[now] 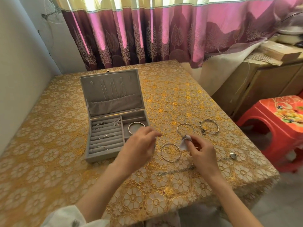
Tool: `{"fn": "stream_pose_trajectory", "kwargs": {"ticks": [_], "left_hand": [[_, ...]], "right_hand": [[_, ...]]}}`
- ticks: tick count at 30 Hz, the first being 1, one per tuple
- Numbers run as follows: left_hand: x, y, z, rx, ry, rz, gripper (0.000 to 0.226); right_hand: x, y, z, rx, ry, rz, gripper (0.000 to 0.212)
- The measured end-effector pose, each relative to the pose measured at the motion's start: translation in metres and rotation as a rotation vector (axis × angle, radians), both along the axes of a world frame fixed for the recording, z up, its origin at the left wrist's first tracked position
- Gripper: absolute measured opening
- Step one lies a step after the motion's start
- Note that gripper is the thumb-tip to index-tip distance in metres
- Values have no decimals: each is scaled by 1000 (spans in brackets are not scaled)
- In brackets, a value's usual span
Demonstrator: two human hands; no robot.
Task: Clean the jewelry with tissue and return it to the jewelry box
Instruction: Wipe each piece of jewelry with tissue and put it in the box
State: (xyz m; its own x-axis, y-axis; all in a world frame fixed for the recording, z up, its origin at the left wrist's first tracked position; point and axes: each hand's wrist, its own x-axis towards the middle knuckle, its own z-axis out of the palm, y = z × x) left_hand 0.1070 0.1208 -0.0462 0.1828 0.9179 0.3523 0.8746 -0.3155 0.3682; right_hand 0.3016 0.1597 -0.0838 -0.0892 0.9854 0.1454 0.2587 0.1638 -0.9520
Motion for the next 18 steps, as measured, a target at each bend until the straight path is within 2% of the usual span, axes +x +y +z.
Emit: {"fn": "stream_pose_trajectory", "kwargs": {"ticks": [5,11,15,16,18], "left_hand": [[40,-19,-29,-67,-4,-58,27],[52,-20,-41,-110,-31,83,16],[54,-21,-39,-116,-16,79,12],[54,-24,-37,-119,-59,74,10],[52,-32,-28,-148,-258,106,7]], "right_hand": [[11,-22,-7,60,19,-75,5],[17,-37,-21,113,-52,-107,7],[17,-37,-23,40,-36,-91,5],[18,-36,-23,34,-36,-89,7],[18,-36,-22,22,-28,-82,9]]}}
